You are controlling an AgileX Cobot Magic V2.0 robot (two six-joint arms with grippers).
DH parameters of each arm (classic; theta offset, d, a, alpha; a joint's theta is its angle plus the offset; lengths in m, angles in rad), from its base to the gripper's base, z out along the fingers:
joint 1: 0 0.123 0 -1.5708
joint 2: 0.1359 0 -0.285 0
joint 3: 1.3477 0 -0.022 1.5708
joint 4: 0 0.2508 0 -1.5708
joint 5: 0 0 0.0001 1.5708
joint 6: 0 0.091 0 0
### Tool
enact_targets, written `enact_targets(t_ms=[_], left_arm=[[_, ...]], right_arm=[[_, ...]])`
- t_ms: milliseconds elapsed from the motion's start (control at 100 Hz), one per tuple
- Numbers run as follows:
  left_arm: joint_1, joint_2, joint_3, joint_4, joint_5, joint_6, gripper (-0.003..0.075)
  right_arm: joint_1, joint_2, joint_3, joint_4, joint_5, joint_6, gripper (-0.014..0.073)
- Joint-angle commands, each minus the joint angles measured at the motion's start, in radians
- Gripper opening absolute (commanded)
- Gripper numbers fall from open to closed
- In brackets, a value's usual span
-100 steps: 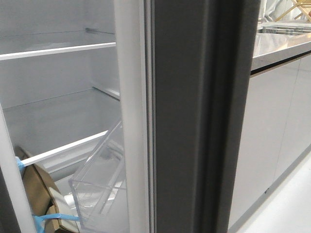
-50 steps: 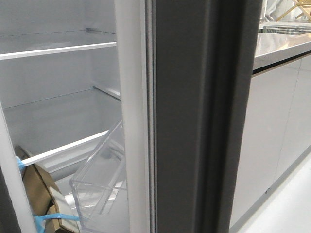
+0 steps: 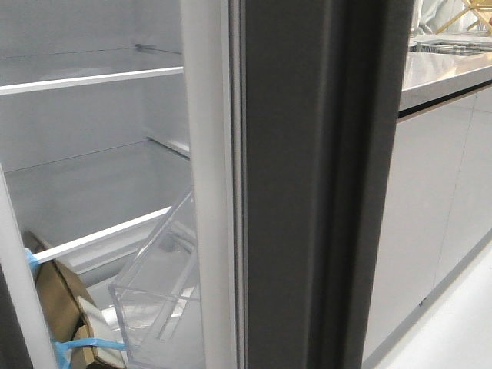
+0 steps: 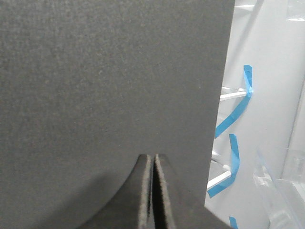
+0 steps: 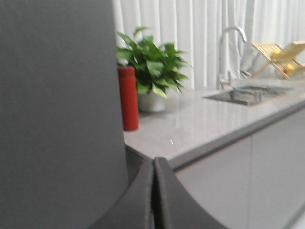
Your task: Close fridge door
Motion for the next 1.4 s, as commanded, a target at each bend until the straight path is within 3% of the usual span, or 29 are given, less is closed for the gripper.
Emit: enact_targets(t_ms=[0,280,500,1389], left_arm=[[-0.005,0.019,0.028,-0.002,-0.077,-0.004,-0.0021],[-0.005,0.019,0.028,-0.002,-0.077,-0.004,-0.0021],[-0.005,0.019,0.028,-0.002,-0.077,-0.004,-0.0021],[-0.005,0.019,0.028,-0.002,-0.077,-0.004,-0.0021]], right_arm=[[0.040,0.099,-0.150,-0.012,-0.075,-0.001,-0.0076],[0.141,0.325,-0.519,-0.012,0.114,-0.001,-0.0076],[0.193,0.431,-0.683,0.051,0.195,-0.001,-0.0076],[0.517,0.500,-0.708,0.070,0.195,-0.001,-0.0076]])
